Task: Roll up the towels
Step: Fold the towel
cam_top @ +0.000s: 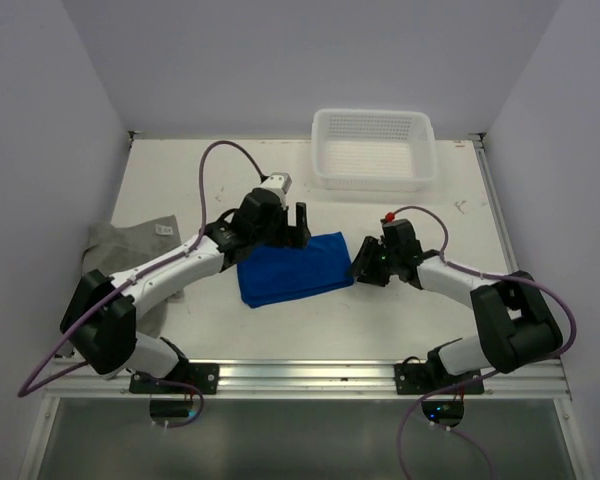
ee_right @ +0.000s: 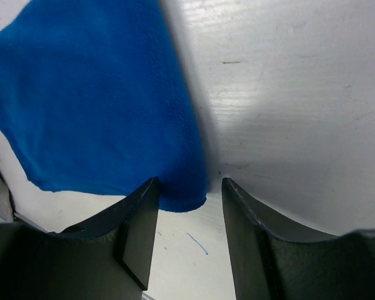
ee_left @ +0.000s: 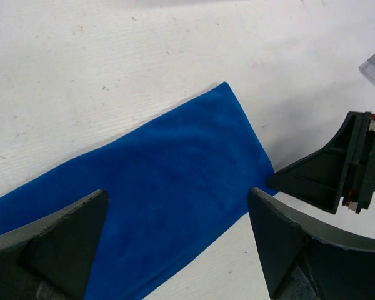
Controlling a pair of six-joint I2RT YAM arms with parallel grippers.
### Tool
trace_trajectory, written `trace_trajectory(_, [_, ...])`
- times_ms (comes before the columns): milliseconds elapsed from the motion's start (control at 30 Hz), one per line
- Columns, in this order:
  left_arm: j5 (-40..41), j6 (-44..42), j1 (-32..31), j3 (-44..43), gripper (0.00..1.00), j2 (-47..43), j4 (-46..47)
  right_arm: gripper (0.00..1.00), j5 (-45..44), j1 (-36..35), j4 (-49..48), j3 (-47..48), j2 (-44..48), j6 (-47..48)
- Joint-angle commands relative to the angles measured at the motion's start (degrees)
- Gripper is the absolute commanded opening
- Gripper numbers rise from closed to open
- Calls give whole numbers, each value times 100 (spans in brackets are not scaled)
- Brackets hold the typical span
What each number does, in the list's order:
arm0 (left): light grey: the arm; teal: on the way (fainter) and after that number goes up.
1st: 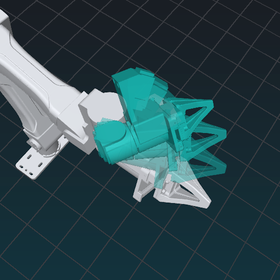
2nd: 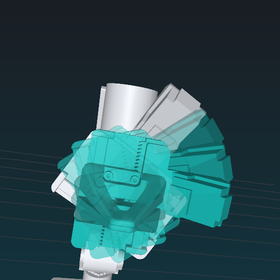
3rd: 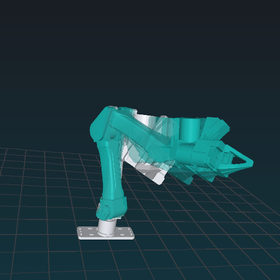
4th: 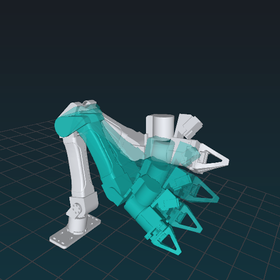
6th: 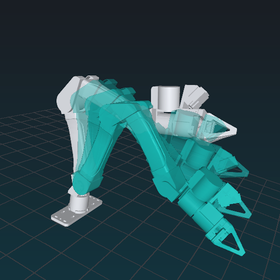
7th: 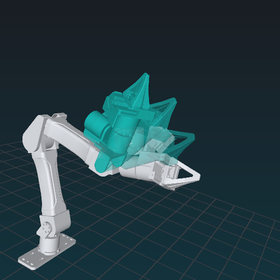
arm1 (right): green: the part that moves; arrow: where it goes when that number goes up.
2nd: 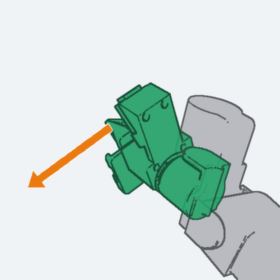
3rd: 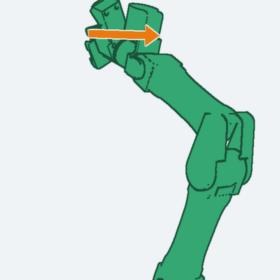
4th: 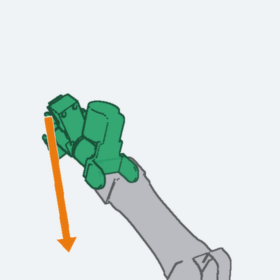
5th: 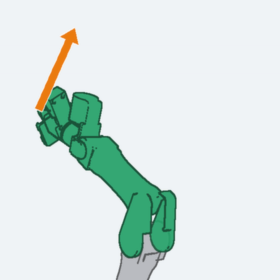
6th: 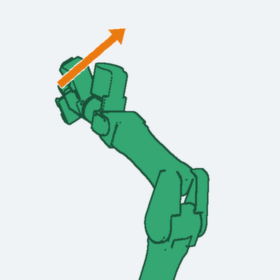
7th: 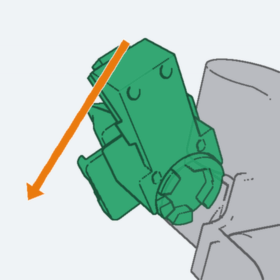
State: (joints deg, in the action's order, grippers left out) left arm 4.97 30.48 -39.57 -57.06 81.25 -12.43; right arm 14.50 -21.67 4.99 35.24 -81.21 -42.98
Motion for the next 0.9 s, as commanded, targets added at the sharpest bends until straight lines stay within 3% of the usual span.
trace_trajectory(0, [171,-165,-112,-499,96,345,118,48,325,23,-797,-307,-141,-333])
trace_trajectory(100, [214,-209,-173,-868,96,750,-40,42,387,5,-1061,-579,-176,-448])
trace_trajectory(133, [241,-218,-200,-1060,96,856,-84,33,395,5,-1097,-693,-193,-465])
trace_trajectory(233, [224,-165,-296,-1377,93,1234,-216,19,369,-4,-1237,-922,-158,-509])
trace_trajectory(367, [241,-60,-489,-1887,87,1682,-444,9,308,-39,-1369,-1160,-36,-545])
trace_trajectory(733, [311,406,-1078,-3872,72,3493,-1446,6,-228,-206,-1352,-1564,544,-588])
trace_trajectory(867, [417,511,-1237,-4137,68,3888,-1569,3,-351,-215,-1431,-1687,641,-667])
